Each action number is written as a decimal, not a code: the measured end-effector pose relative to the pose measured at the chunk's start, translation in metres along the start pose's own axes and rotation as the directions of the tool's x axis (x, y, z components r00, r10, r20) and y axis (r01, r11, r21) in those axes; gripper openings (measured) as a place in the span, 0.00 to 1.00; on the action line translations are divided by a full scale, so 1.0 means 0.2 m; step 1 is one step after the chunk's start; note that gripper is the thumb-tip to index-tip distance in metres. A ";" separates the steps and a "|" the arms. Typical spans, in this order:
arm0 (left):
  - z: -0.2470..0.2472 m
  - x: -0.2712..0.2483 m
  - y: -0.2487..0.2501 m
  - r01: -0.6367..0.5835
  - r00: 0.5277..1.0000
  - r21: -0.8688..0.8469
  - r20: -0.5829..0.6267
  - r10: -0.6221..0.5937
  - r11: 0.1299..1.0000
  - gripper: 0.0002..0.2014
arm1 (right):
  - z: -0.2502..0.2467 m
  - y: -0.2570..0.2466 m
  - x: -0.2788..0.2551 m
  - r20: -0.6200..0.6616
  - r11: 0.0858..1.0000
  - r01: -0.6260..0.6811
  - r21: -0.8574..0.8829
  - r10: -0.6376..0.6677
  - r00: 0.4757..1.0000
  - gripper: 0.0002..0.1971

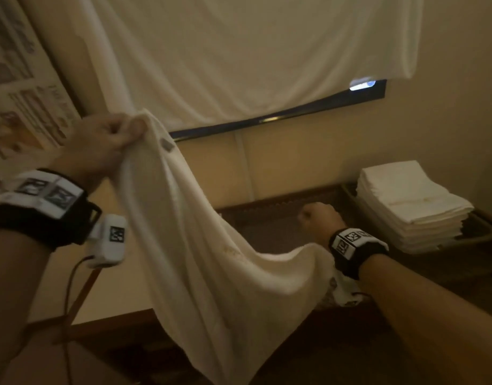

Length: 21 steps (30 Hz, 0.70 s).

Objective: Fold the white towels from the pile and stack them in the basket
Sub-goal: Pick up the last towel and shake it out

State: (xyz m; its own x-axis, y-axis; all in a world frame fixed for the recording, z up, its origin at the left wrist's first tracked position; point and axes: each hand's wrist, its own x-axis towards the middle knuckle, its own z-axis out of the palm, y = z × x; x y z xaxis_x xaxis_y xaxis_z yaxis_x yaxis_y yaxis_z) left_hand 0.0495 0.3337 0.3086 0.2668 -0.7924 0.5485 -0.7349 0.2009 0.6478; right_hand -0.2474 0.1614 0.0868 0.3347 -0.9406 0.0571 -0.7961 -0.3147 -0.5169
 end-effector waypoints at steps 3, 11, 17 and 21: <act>0.02 0.02 -0.05 -0.017 0.999 0.005 0.039 0.017 1.000 0.12 | -0.14 -0.50 -0.08 -0.031 0.846 0.259 0.466 -0.276 0.961 0.10; -0.03 0.02 -0.05 -0.157 0.978 -0.060 0.129 0.163 0.986 0.14 | -0.22 -1.23 -0.22 -0.372 0.639 0.529 0.559 -0.377 0.848 0.13; -0.12 0.05 -0.16 -0.174 0.977 -0.124 0.101 0.187 0.977 0.19 | -0.15 -1.32 -0.23 -0.178 0.656 0.374 0.655 -0.347 0.921 0.09; -0.16 0.04 -0.30 -0.124 0.984 -0.140 0.108 0.140 0.982 0.14 | 0.03 -1.21 -0.29 -0.031 0.667 0.221 0.711 -0.285 0.958 0.10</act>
State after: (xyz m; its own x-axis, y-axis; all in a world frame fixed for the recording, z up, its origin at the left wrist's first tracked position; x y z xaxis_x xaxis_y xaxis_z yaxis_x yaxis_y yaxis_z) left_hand 0.1162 0.3337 0.2917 0.0924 -0.8142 0.5733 -0.6676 0.3765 0.6423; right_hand -0.0713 0.2933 0.2033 0.5317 -0.8156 0.2284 -0.0986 -0.3275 -0.9397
